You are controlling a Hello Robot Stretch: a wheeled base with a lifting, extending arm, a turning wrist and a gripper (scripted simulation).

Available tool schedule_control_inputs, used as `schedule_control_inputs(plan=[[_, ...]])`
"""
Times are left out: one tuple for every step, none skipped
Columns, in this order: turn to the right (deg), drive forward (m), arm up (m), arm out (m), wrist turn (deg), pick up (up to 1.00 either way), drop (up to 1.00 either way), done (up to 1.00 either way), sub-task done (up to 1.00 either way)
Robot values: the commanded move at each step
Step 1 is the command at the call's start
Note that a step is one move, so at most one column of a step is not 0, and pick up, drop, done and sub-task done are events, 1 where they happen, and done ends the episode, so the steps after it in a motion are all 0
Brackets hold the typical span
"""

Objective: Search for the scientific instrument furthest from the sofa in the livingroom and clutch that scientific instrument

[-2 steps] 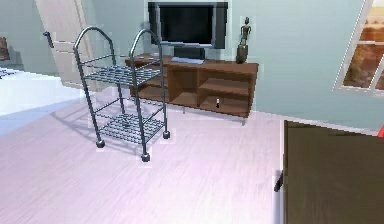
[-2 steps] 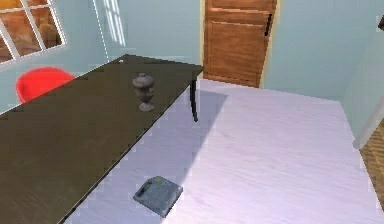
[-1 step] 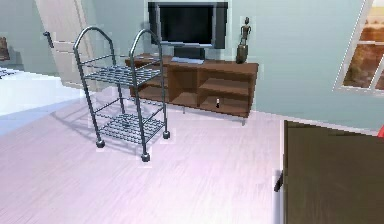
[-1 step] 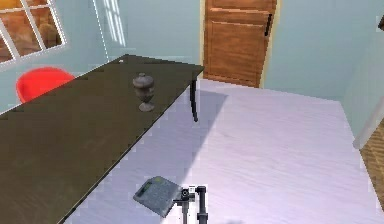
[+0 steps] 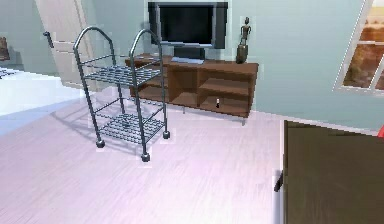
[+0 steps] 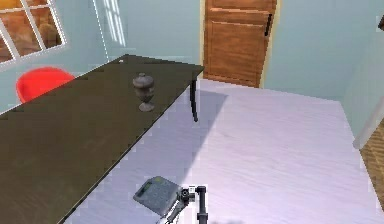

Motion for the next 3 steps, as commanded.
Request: schedule_control_inputs(plan=[[0.0, 0.00, 0.00, 0.00, 45.0, 0.00, 0.00, 0.00, 0.00], [0.0, 0.00, 0.00, 0.00, 36.0, 0.00, 0.00, 0.00, 0.00], [0.0, 0.00, -0.30, 0.00, 0.0, 0.00, 0.00, 0.00, 0.00]])
